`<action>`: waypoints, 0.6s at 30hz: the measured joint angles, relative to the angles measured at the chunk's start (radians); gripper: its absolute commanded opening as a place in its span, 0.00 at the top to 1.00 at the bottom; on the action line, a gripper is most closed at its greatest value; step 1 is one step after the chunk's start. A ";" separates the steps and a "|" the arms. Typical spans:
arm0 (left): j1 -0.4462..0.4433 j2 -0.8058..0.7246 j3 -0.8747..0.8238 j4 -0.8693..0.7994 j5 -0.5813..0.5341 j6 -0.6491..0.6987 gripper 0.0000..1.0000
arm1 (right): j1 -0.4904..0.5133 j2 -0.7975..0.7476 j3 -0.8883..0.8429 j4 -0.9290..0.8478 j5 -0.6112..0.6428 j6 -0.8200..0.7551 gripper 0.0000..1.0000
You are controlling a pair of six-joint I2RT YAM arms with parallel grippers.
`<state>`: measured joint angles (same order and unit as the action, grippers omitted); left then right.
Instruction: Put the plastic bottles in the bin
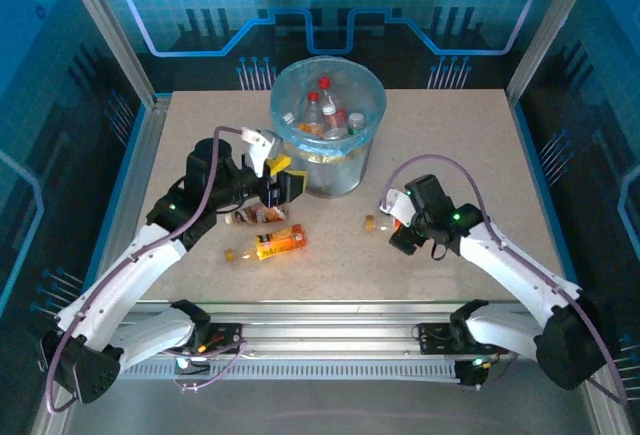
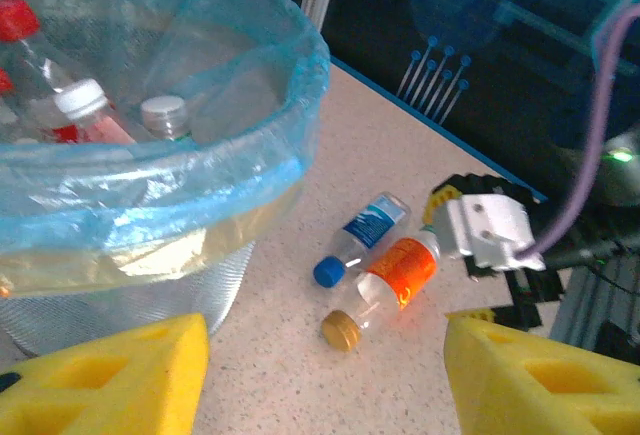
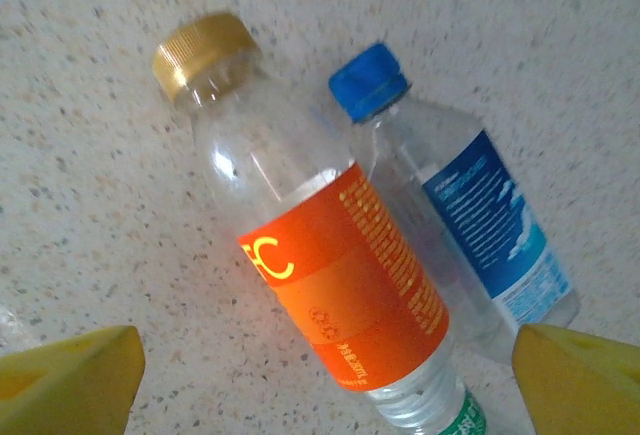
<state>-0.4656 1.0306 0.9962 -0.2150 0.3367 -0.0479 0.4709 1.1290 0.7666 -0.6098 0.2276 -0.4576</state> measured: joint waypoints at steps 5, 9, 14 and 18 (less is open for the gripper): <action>-0.002 -0.012 -0.033 0.003 0.003 0.003 0.34 | -0.021 0.108 0.003 0.003 0.012 -0.004 0.03; -0.002 -0.012 -0.044 0.003 0.002 0.003 0.34 | -0.021 0.189 0.019 0.007 0.038 -0.009 0.03; -0.002 -0.012 -0.044 0.003 0.002 0.003 0.34 | -0.023 0.267 0.038 0.024 0.053 -0.015 0.05; -0.002 -0.012 -0.044 0.003 0.001 0.003 0.34 | -0.026 0.320 0.048 0.035 0.050 -0.015 0.09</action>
<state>-0.4679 1.0187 0.9520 -0.2119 0.3378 -0.0452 0.4454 1.4494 0.8146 -0.5747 0.2779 -0.4725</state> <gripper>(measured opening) 0.656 0.932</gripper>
